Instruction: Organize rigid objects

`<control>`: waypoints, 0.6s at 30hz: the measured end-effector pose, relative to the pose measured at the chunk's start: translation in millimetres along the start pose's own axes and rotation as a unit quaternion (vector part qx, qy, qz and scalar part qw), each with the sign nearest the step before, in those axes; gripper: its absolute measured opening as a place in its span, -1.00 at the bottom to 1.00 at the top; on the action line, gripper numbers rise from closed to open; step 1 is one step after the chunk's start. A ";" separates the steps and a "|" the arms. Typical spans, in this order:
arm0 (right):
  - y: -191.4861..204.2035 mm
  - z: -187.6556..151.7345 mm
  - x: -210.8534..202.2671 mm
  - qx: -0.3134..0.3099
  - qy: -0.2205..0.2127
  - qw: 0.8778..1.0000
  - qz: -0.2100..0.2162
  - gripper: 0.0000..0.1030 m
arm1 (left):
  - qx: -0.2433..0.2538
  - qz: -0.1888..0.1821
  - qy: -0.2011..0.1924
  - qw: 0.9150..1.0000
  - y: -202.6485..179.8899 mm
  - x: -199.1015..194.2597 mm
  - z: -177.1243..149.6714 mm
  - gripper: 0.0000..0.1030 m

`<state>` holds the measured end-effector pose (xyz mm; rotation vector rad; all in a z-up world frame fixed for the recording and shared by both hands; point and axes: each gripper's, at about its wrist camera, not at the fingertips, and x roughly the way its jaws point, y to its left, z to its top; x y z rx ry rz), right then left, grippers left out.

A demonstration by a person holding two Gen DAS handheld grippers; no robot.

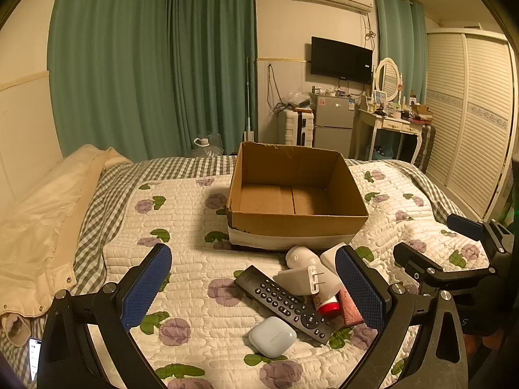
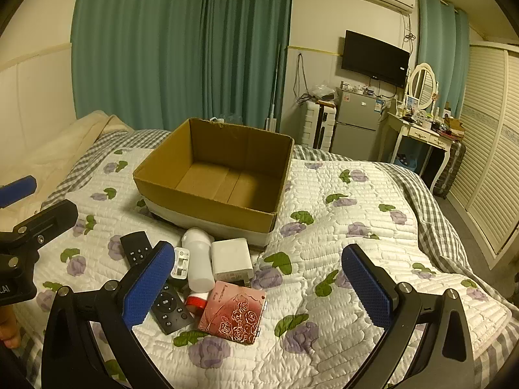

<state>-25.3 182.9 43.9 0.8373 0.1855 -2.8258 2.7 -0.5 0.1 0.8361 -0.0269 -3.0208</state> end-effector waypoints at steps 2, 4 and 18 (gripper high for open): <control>-1.6 -2.3 2.3 0.000 -0.001 1.000 0.000 1.00 | 0.000 0.001 0.000 1.000 0.0 0.0 0.2 1.00; -2.8 2.4 1.1 0.000 -0.001 1.000 0.000 1.00 | 0.000 0.000 0.000 1.000 0.1 0.0 0.3 1.00; -2.1 1.7 1.8 -0.001 0.000 1.000 0.001 1.00 | 0.000 0.001 0.000 1.000 -0.5 -0.3 0.0 1.00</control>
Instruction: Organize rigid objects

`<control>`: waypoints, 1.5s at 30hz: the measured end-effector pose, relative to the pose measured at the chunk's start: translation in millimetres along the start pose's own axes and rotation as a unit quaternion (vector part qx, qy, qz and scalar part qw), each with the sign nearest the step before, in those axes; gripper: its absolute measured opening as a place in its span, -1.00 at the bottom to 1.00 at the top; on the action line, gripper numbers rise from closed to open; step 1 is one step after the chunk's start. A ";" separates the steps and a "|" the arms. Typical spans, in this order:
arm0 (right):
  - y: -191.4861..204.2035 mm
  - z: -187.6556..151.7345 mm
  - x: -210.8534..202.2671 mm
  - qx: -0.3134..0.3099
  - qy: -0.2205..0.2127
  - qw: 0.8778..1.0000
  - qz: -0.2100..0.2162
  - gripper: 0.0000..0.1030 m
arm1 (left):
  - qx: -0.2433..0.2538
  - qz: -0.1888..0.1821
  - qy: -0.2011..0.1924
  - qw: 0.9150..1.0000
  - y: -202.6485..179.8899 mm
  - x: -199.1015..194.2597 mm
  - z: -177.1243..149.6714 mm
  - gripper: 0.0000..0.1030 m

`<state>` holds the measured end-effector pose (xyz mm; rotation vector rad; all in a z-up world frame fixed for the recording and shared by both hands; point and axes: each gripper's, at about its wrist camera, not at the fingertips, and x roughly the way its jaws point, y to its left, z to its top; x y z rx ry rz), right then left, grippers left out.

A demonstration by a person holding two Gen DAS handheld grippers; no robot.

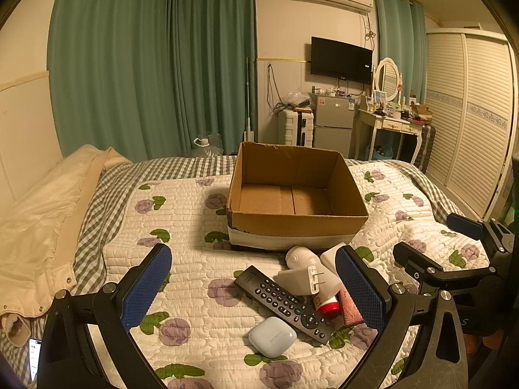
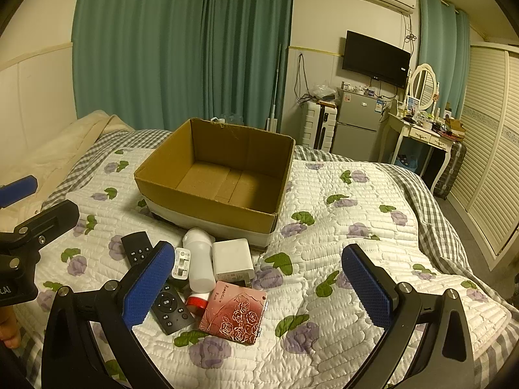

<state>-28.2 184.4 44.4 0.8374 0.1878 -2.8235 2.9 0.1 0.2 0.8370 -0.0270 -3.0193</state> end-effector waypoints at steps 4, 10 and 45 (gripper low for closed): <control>0.2 -0.1 0.0 0.000 0.000 1.000 0.000 1.00 | 0.000 -0.001 0.000 1.000 0.1 -0.1 0.1 1.00; 0.4 -0.1 0.1 -0.001 0.000 1.000 0.000 1.00 | 0.000 0.000 0.000 1.000 0.1 0.0 0.3 1.00; -8.8 -26.2 38.5 -0.004 0.069 0.998 0.001 1.00 | 0.077 -0.015 0.197 0.977 -29.9 97.1 -90.4 0.87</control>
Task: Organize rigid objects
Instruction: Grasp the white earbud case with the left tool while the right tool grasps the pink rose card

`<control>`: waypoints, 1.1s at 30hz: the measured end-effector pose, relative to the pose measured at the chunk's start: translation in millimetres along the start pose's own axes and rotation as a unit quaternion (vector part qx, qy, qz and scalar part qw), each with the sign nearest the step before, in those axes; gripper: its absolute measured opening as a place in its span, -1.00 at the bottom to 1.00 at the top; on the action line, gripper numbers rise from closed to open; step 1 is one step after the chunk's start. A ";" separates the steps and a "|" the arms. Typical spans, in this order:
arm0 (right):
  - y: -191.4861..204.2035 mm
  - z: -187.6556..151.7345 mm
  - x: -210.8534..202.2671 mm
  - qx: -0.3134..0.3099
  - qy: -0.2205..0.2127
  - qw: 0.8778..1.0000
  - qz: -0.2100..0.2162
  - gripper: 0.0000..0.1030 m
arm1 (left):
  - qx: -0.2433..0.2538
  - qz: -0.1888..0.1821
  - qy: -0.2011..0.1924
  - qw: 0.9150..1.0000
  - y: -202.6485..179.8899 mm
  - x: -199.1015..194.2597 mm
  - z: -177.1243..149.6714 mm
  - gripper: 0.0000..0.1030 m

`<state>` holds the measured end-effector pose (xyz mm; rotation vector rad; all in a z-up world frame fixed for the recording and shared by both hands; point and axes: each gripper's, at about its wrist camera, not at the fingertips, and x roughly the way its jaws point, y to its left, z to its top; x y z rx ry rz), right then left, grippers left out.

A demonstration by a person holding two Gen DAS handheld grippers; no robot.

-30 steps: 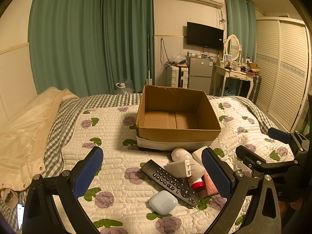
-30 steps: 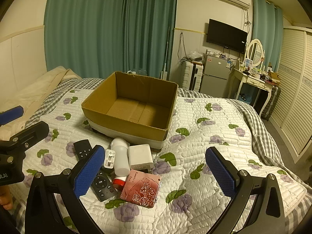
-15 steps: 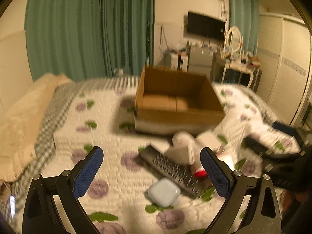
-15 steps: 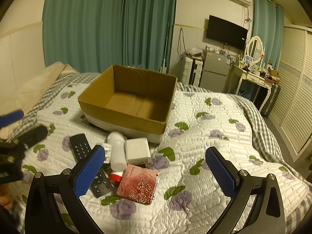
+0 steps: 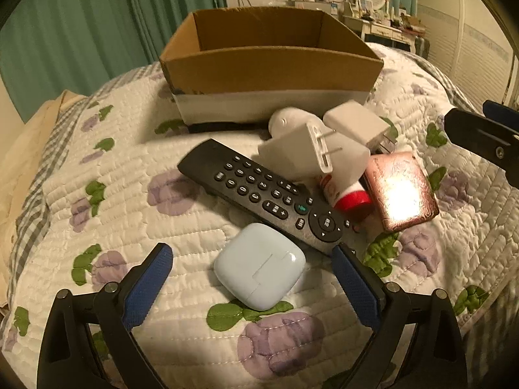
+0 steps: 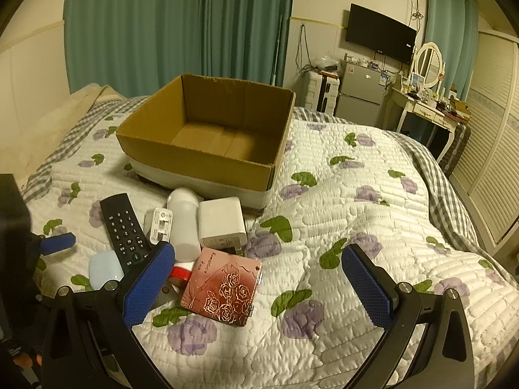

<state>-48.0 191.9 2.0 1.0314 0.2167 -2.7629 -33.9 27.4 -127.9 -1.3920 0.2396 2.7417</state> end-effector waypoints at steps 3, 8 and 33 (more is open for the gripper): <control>1.8 -0.7 1.4 -0.004 0.004 1.000 -0.001 1.00 | -0.003 -0.020 0.012 1.000 0.8 5.9 1.6 0.81; 4.4 -4.6 7.3 -0.009 0.012 1.000 -0.004 1.00 | -0.003 -0.038 0.021 0.999 0.3 7.8 2.3 0.13; 24.4 -30.8 90.5 0.018 0.132 0.990 0.049 0.92 | -0.057 -0.020 -0.044 0.997 28.1 -32.2 18.9 0.13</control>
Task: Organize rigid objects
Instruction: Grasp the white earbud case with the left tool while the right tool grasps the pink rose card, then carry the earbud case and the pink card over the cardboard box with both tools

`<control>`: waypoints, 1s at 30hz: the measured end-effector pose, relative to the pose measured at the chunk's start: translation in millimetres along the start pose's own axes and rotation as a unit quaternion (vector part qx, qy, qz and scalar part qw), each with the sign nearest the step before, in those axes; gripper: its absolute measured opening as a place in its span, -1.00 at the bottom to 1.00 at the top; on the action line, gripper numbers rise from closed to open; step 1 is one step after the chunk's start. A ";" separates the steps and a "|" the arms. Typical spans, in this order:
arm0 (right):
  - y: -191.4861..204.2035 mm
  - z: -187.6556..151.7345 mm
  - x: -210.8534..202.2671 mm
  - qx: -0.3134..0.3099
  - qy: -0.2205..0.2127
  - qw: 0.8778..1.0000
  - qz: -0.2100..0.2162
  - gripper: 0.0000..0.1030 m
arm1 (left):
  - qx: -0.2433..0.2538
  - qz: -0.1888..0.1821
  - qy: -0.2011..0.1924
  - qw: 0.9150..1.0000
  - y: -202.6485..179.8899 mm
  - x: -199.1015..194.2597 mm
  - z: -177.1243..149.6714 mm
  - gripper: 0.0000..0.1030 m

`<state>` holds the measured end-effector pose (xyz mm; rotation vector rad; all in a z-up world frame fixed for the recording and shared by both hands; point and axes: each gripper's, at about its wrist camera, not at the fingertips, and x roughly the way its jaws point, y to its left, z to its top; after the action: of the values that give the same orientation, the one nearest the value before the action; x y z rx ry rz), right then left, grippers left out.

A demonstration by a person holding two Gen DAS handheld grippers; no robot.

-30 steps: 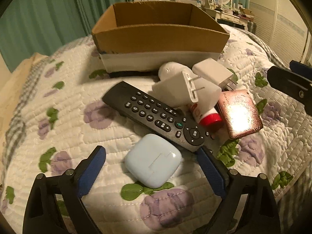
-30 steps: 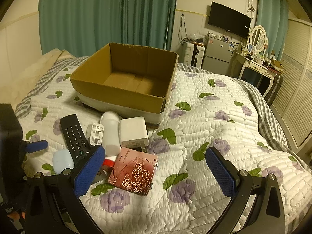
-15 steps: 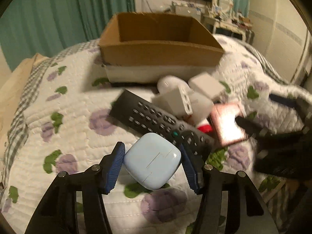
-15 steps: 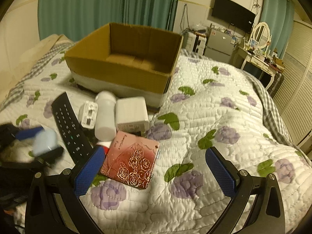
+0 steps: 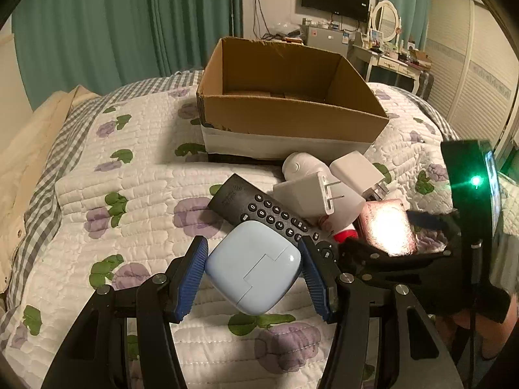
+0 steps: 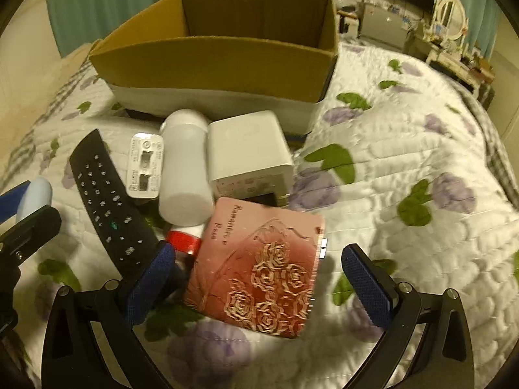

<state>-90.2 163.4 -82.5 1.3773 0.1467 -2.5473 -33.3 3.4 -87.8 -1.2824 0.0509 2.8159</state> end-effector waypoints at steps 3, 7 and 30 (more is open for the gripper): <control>3.4 -3.8 -0.4 -0.006 0.005 1.000 0.024 0.63 | -0.004 -0.004 -0.004 1.000 0.6 -2.1 1.6 0.13; 7.8 -9.4 -7.0 -0.026 0.000 1.000 0.007 0.39 | -0.008 -0.005 -0.009 1.000 2.1 -7.3 2.6 0.13; 13.6 37.4 -97.9 -0.071 -0.091 0.993 0.030 -0.81 | -0.002 -0.009 -0.068 0.998 -3.5 -49.5 65.6 0.13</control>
<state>-65.5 158.7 20.1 1.0754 0.2437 -2.5425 -50.0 8.6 -7.4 -1.0837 0.0287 2.8796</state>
